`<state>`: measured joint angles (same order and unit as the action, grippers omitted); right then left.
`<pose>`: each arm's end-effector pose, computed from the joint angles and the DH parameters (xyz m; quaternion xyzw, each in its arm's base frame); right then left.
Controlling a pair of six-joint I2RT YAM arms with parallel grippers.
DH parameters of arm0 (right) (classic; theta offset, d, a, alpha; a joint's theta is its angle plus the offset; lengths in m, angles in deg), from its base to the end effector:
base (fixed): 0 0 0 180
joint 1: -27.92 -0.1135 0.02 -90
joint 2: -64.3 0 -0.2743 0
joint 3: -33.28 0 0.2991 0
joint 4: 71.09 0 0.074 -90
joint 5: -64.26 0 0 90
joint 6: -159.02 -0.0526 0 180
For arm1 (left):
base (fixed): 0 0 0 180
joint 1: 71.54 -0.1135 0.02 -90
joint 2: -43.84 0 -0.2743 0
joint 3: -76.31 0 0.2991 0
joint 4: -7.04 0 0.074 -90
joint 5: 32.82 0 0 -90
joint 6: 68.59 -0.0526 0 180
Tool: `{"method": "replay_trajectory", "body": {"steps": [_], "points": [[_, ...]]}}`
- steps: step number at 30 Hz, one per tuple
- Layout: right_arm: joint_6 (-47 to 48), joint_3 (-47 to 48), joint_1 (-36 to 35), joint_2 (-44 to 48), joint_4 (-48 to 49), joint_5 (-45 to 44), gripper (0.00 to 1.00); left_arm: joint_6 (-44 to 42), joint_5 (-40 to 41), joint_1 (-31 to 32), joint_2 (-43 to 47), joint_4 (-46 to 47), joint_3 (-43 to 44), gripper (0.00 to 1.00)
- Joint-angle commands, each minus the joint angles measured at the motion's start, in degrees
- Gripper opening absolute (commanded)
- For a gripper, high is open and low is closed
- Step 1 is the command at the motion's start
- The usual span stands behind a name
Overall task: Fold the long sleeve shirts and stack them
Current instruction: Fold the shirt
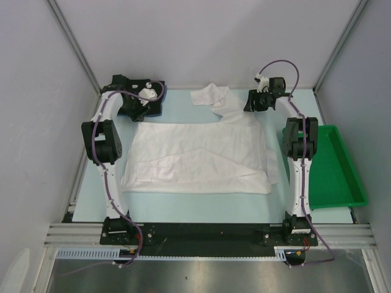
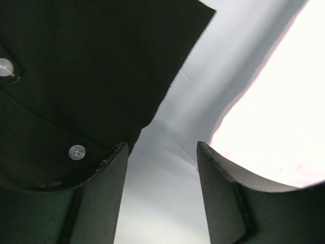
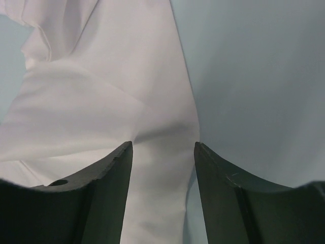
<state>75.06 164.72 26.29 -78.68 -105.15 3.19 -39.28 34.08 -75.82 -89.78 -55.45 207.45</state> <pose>0.6151 0.0430 0.1331 -0.1541 0.8882 0.2170 0.3745 0.5598 0.0212 0.1882 0.4903 0.8224 -0.0509 0.2841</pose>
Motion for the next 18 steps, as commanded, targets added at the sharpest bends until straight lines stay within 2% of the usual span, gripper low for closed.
{"method": "replay_trajectory", "body": {"steps": [1,4,10,18], "points": [[1.8,0.6,0.7,5.5,1.1,0.0,0.57,-4.2,-3.2,0.9,0.7,-3.7,0.0,0.61],[2.8,0.9,1.1,5.4,0.4,-0.9,0.58,-3.4,-5.6,1.0,2.1,-4.4,-0.1,0.62],[4.8,3.4,0.8,1.7,-1.1,-2.0,0.57,-4.7,-5.0,1.2,3.7,-7.2,-0.4,0.69],[6.7,7.5,0.2,-2.7,-4.3,0.6,0.5,-4.7,-3.9,1.3,2.5,-8.0,-0.2,0.75]]}}
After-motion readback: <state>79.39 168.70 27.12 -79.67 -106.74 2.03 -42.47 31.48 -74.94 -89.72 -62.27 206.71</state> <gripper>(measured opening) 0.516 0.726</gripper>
